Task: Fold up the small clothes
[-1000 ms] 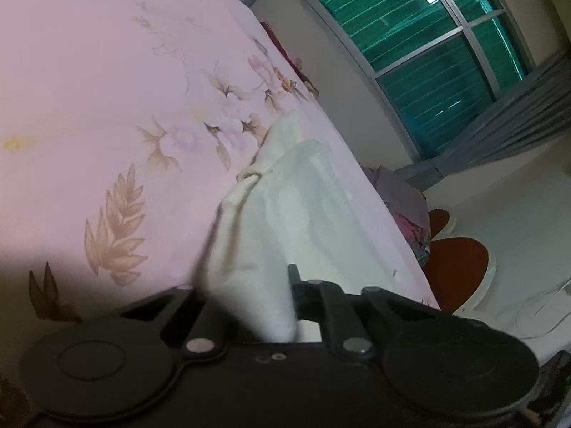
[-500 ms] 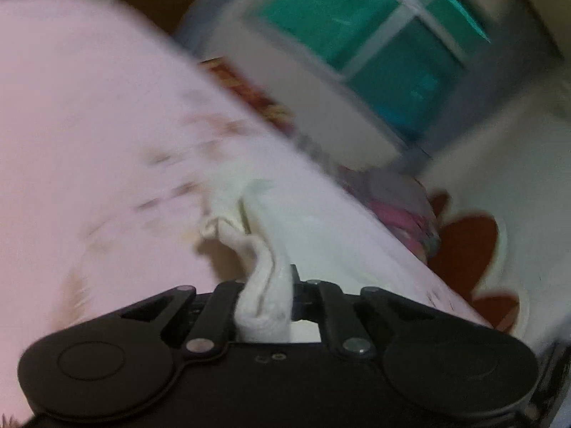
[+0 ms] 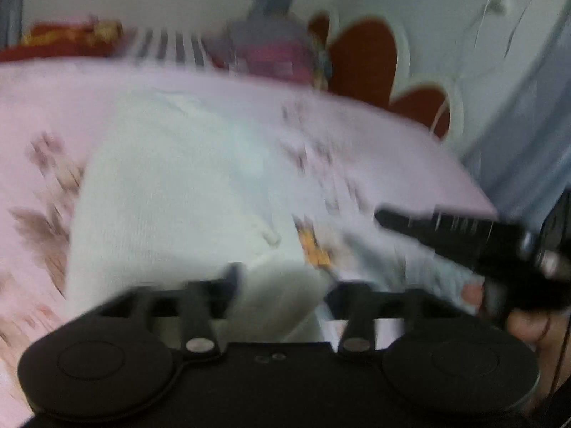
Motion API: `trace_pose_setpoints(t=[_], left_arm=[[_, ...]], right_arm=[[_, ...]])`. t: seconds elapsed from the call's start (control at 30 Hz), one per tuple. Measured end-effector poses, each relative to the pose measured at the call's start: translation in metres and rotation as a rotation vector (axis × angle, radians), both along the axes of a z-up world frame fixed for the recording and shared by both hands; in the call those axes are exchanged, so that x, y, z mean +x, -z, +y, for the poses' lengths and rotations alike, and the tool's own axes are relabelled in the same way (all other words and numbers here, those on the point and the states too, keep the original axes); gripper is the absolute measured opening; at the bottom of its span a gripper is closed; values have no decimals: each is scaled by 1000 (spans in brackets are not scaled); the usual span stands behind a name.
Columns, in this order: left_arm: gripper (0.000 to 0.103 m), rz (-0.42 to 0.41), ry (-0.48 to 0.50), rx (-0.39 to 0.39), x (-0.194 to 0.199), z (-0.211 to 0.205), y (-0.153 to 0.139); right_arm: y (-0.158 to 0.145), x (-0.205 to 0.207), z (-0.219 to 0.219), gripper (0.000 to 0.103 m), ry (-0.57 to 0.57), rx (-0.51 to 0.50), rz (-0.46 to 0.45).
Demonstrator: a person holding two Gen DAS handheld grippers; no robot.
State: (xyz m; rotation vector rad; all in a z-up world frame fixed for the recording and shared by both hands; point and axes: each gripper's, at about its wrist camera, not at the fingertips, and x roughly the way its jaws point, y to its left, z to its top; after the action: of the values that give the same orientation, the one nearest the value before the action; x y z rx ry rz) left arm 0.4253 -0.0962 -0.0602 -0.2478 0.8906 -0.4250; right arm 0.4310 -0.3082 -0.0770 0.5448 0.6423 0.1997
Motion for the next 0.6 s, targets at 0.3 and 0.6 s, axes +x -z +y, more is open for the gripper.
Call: trace_pose_setpoints(t=[0.3,0.6], left_arm=[[39,-95,-251,-26,6,90,-20],[36,-33,-245,30,33,105,5]], right_arm=[[-4,-12,-15,53,-122,117,-28],[12,18,61,53,-268,87,71]])
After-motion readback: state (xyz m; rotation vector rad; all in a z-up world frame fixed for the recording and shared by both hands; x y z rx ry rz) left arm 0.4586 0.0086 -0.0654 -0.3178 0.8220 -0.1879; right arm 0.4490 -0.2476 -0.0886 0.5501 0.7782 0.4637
